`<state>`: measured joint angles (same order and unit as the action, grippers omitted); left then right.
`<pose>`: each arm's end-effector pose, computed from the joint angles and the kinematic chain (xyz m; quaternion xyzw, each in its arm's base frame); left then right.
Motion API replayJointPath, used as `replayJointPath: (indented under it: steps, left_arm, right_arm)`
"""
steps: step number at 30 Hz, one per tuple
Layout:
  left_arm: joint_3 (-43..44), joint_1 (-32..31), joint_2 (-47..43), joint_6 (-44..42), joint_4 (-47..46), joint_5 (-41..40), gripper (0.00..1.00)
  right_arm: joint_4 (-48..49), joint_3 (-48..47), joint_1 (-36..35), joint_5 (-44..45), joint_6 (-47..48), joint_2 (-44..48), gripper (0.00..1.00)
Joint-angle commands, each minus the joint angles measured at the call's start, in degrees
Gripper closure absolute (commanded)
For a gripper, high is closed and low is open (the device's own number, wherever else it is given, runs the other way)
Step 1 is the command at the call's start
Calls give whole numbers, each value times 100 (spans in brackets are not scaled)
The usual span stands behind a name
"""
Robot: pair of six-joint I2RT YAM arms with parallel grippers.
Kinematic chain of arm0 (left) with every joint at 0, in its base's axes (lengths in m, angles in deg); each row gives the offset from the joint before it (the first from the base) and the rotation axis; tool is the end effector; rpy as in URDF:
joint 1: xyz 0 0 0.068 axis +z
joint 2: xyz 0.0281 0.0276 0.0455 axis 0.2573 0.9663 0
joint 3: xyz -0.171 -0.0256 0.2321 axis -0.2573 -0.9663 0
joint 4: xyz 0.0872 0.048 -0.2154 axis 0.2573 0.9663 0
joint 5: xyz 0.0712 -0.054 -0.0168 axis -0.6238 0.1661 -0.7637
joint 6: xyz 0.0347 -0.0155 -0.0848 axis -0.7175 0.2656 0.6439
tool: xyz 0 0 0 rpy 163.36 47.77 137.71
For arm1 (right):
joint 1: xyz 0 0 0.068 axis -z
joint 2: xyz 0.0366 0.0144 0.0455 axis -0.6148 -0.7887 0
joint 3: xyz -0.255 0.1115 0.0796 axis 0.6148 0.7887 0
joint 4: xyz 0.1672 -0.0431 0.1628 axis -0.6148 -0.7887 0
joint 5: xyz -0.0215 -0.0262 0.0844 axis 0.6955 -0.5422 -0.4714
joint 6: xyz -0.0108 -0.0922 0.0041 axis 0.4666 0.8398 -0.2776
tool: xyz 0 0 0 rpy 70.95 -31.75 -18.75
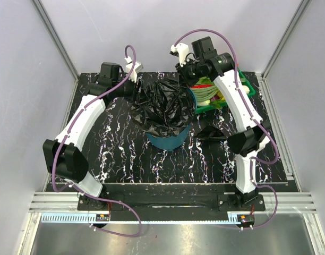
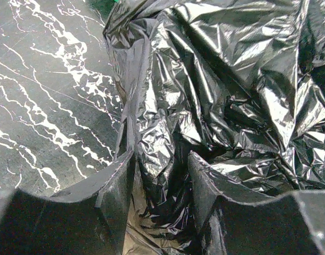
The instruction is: Put the trash bags into the trash bin
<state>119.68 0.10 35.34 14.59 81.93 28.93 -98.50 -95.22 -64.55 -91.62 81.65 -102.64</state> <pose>0.3366 -0.1361 0.3566 0.2603 0.8301 -0.2959 0.3944 0.3846 0.2246 0.3941 -0.4142 0.8094 0.1845 0.3731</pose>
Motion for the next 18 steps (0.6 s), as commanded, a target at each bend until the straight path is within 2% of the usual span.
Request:
replayJointPath:
  steps: [1, 11, 18]
  left_arm:
    - [-40, 4, -168, -119, -268, 52, 52]
    - [30, 4, -116, -119, -286, 43, 52]
    - [39, 4, -142, -111, -312, 69, 51]
  right_arm:
    - [128, -235, 138, 362, 231, 474, 89]
    - [128, 152, 464, 511, 372, 755, 89]
    - [172, 871, 534, 467, 442, 984, 89]
